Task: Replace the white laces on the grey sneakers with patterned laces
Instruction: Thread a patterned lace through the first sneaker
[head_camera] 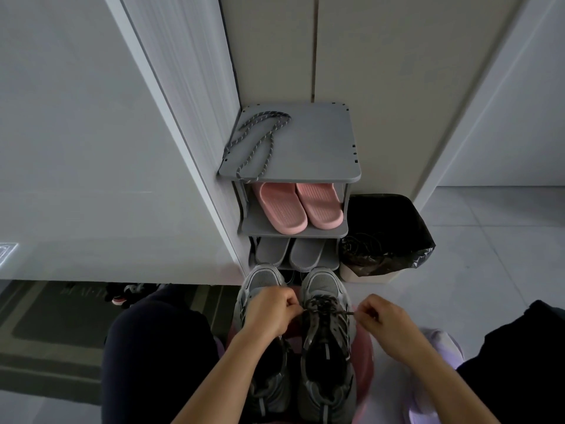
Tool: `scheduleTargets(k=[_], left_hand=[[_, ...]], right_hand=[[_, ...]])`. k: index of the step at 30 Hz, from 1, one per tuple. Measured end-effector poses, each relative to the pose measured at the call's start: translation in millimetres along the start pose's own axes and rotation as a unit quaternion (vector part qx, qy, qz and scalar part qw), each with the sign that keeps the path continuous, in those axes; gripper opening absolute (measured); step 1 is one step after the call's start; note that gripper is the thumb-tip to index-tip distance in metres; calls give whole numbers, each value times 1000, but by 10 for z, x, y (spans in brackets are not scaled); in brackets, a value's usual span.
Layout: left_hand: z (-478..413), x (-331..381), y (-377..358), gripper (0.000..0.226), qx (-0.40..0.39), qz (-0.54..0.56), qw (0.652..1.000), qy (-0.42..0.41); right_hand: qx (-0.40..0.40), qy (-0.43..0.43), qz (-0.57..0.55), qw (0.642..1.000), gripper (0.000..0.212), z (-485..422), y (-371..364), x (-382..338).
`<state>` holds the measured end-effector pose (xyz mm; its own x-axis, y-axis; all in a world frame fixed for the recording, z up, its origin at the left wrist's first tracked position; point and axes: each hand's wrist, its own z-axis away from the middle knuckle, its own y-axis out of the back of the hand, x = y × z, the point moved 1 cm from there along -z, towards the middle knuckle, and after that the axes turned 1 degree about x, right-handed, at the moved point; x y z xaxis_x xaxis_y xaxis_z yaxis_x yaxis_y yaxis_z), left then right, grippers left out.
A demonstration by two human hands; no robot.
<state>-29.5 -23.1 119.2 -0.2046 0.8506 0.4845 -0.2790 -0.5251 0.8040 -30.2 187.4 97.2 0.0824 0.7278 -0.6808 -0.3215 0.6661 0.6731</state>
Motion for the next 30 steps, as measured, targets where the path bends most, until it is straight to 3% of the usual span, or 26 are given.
scheduleTargets(k=[4,10,12,16,20,30], left_hand=[[14,-44,2,16,-4,28,1000,5],[14,12,-3,18,-29,-23,999,-18],[13,23,-15,26,-12,-47,998,-38],[41,103,-120,44,-9,-77,995,-56],[59,145,-225,52,-62,-77,994,-54],[79,41,-94,33,-44,-5,997,-64]], right_hand=[[45,-60,-39,996,22,97,377,326],[-85,-102,39,990,19,97,328,443],[-79,-87,62,991,7,82,244,349],[-47,-15,-16,999,28,13,-50,34],[-75,-38,-55,995,50,-20,-265,-188],[-76,-48,-88,992,18,-52,-115,-81]])
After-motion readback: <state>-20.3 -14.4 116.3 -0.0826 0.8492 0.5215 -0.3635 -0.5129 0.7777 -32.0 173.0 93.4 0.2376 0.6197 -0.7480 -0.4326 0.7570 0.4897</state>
